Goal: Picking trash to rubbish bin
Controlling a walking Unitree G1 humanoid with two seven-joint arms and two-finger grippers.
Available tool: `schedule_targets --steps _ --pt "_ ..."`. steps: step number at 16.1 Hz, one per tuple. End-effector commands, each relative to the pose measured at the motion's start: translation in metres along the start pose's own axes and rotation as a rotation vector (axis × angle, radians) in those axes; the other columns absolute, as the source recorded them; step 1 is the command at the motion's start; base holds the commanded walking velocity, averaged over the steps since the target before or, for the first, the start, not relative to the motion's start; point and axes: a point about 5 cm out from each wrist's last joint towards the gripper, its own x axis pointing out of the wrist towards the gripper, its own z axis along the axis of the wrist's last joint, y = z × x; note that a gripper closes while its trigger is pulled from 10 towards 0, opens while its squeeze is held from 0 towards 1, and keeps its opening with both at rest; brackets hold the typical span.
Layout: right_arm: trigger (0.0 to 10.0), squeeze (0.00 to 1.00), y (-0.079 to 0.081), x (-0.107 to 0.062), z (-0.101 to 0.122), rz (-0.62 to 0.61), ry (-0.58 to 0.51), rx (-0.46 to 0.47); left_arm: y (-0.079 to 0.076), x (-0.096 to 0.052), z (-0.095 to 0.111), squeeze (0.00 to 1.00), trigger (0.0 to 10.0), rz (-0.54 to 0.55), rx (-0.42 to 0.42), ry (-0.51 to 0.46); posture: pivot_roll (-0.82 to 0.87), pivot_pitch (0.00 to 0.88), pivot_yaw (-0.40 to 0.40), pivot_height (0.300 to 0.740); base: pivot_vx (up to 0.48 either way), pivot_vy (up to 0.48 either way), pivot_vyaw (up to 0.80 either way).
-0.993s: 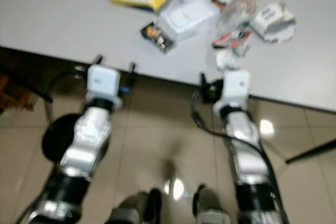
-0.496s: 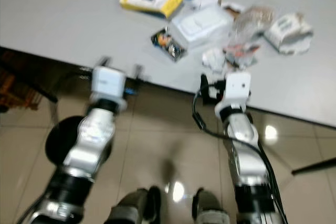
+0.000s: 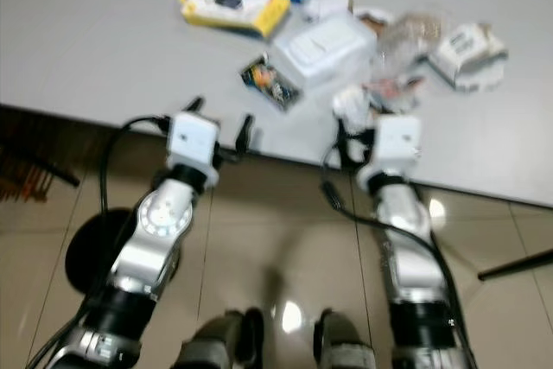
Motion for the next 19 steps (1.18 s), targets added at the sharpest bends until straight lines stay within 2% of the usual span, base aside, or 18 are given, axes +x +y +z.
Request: schedule_targets --steps 1,3,8,12,16,19 --pt "10.0 0.00 0.009 -0.002 -0.006 0.021 0.024 0.020 0.007 -0.005 -0.007 0.00 10.0 0.003 0.004 0.027 0.09 0.290 0.105 0.740 0.322 0.000 0.00" --pt "10.0 0.00 0.009 -0.002 -0.007 0.020 0.036 0.038 0.007 -0.005 -0.007 0.00 10.0 -0.003 0.003 0.026 0.09 0.291 0.106 0.740 0.337 0.000 0.00" --pt "10.0 0.00 0.010 -0.001 -0.008 0.019 0.038 0.045 0.004 -0.006 -0.007 0.00 10.0 -0.022 -0.011 0.027 0.09 0.292 0.106 0.740 0.332 0.000 -0.80" --pt "10.0 0.00 0.009 -0.001 -0.004 0.010 0.018 0.040 0.004 -0.008 -0.005 0.00 10.0 -0.030 -0.035 0.008 0.09 0.291 0.106 0.740 0.000 0.000 0.00" --pt "10.0 0.00 0.000 0.006 0.022 -0.018 -0.072 0.022 0.006 -0.004 0.011 0.00 10.0 -0.049 -0.048 -0.040 0.09 0.294 0.106 0.740 0.000 0.000 0.00" --pt "10.0 0.00 -0.007 0.008 0.033 -0.033 -0.103 0.004 0.004 -0.003 0.018 0.00 10.0 -0.076 -0.105 -0.052 0.09 0.293 0.105 0.740 0.000 0.000 0.00"
